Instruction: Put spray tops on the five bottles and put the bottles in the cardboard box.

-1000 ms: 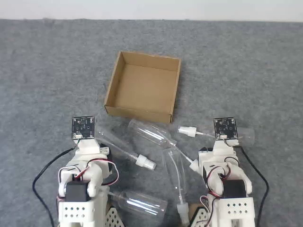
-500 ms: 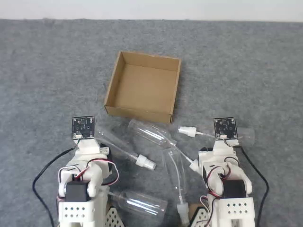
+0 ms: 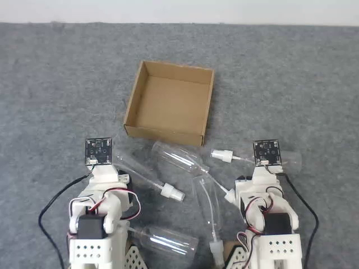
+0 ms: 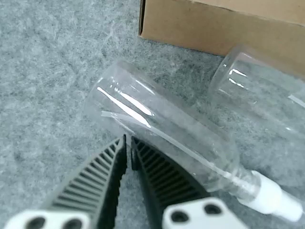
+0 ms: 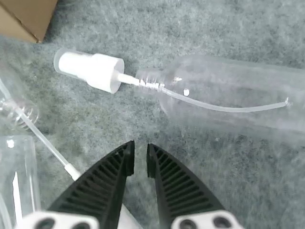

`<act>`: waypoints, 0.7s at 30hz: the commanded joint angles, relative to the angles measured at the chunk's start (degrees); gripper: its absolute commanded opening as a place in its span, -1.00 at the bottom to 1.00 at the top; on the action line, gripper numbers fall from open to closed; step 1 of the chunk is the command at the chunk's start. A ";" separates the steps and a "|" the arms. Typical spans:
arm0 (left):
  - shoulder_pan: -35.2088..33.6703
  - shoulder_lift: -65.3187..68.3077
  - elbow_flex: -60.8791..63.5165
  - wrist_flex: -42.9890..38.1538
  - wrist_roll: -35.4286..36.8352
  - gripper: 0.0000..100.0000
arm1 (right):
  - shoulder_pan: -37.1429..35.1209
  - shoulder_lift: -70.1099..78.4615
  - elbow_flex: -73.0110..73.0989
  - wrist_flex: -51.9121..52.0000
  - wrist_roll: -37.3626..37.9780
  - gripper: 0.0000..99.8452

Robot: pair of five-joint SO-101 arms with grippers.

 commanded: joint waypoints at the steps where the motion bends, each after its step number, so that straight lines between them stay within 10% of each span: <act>1: -0.09 -1.05 -0.48 -0.09 -0.26 -0.98 | 0.84 -1.27 -0.35 0.66 -0.26 -0.98; 21: -0.09 -1.05 -0.48 -0.09 -0.26 -0.98 | 7.25 -1.27 -23.12 0.48 16.62 -0.98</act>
